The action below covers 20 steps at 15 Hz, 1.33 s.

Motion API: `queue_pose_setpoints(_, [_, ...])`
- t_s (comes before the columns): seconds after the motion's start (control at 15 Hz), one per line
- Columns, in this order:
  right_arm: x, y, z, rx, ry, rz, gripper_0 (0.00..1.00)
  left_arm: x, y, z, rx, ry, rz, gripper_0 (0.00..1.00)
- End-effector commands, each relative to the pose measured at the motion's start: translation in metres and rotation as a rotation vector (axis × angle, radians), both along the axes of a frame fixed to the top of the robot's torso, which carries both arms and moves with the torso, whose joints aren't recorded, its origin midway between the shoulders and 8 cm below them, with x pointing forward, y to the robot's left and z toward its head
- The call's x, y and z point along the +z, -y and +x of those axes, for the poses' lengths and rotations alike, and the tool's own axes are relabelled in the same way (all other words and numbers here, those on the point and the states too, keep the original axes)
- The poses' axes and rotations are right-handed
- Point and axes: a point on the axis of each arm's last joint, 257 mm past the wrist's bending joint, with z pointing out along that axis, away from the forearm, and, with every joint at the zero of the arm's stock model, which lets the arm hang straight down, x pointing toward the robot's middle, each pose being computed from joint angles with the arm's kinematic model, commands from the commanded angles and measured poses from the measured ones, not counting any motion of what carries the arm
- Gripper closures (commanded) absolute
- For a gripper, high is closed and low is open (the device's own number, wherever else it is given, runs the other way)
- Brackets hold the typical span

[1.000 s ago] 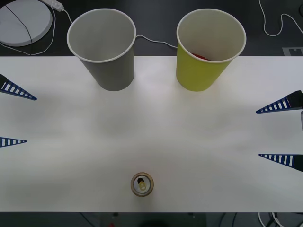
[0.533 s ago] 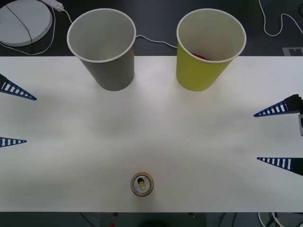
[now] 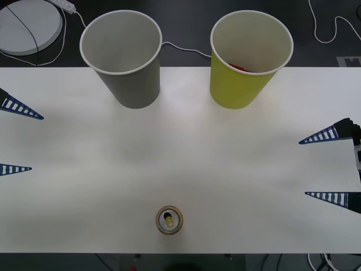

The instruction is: Put the can into the green bin and the plastic bottle into the gray bin

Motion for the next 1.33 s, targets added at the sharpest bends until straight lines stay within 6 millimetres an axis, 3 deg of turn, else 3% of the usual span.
queue_pose_setpoints(0.07, [-0.013,-0.007,-0.005,0.063,-0.007,0.038,0.00,0.000,0.000,0.000,0.000,0.000,0.000,0.00])
queue_pose_setpoints(0.87, [-0.080,-0.048,-0.008,0.173,-0.047,0.305,0.00,0.000,0.000,0.000,0.000,0.000,0.000,0.00])
queue_pose_setpoints(1.33, [-0.115,-0.097,-0.023,0.215,-0.096,0.434,0.00,0.000,0.000,0.000,0.000,0.000,0.000,0.00])
